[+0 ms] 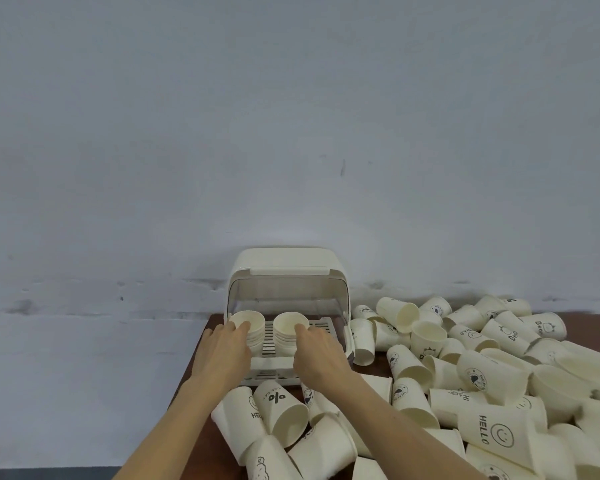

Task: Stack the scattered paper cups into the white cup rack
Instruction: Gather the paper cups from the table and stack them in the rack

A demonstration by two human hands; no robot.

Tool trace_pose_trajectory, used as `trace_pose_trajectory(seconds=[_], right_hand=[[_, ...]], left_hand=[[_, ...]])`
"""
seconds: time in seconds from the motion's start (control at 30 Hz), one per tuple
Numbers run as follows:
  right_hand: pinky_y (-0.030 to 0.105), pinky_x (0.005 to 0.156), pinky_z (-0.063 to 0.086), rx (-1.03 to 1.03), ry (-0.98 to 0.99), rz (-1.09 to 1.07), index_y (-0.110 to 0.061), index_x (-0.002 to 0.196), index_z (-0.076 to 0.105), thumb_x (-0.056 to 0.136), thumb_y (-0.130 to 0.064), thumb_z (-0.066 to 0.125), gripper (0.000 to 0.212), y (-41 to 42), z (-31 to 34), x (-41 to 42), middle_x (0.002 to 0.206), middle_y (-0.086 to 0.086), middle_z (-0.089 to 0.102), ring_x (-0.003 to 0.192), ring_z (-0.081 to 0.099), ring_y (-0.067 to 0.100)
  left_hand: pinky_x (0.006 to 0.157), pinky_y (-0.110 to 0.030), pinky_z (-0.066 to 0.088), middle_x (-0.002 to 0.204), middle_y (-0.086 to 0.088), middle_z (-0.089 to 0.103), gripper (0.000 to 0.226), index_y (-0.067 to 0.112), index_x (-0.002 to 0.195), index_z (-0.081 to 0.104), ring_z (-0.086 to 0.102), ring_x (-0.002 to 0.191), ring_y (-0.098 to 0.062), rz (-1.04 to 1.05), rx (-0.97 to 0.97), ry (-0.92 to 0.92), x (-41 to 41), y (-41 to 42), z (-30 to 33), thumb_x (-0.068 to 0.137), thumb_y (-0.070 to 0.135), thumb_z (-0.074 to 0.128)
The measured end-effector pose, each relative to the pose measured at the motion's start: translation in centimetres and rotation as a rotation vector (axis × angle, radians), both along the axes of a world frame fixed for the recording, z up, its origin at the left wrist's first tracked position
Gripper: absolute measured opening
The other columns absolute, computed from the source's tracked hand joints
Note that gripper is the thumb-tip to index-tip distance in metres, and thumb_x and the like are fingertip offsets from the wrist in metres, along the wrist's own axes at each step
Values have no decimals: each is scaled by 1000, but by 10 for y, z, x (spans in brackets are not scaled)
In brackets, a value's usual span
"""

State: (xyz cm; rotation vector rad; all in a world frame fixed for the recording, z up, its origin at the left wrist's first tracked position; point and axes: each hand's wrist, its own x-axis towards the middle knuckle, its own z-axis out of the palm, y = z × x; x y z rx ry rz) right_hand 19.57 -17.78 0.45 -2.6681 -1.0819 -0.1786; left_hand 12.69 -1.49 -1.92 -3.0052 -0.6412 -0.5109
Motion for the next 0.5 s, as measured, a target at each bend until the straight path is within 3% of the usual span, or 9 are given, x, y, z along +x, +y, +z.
trace_pose_trajectory(seconds=[0.13, 0.27, 0.4, 0.5], right_hand=[[35, 66, 33, 5, -23, 15, -10, 92, 44, 85, -5, 49, 11, -18, 6, -11, 104, 15, 59, 88, 50, 31], [35, 70, 31, 29, -80, 7, -7, 101, 51, 86, -8, 50, 15, -40, 12, -18, 103, 15, 60, 96, 53, 34], [40, 73, 38, 80, -86, -46, -12, 89, 45, 84, -4, 45, 9, -70, 14, -20, 98, 14, 59, 92, 53, 34], [39, 71, 35, 70, -126, -83, -9, 99, 51, 85, -6, 46, 16, -94, 13, -19, 101, 14, 59, 93, 53, 34]], left_hand=[[93, -35, 37, 118, -1, 57, 42, 23, 135, 46, 52, 109, -22, -42, -21, -1, -10, -20, 6, 93, 25, 41], [91, -35, 37, 112, 1, 57, 40, 27, 132, 48, 53, 106, -21, -106, -48, -25, -17, -43, 12, 93, 27, 42], [96, -36, 37, 122, 2, 55, 43, 29, 137, 44, 52, 113, -21, -177, -100, -20, -14, -70, 15, 95, 31, 46], [100, -38, 35, 134, 1, 50, 45, 30, 140, 41, 48, 122, -21, -212, -124, -5, -7, -93, 17, 95, 32, 46]])
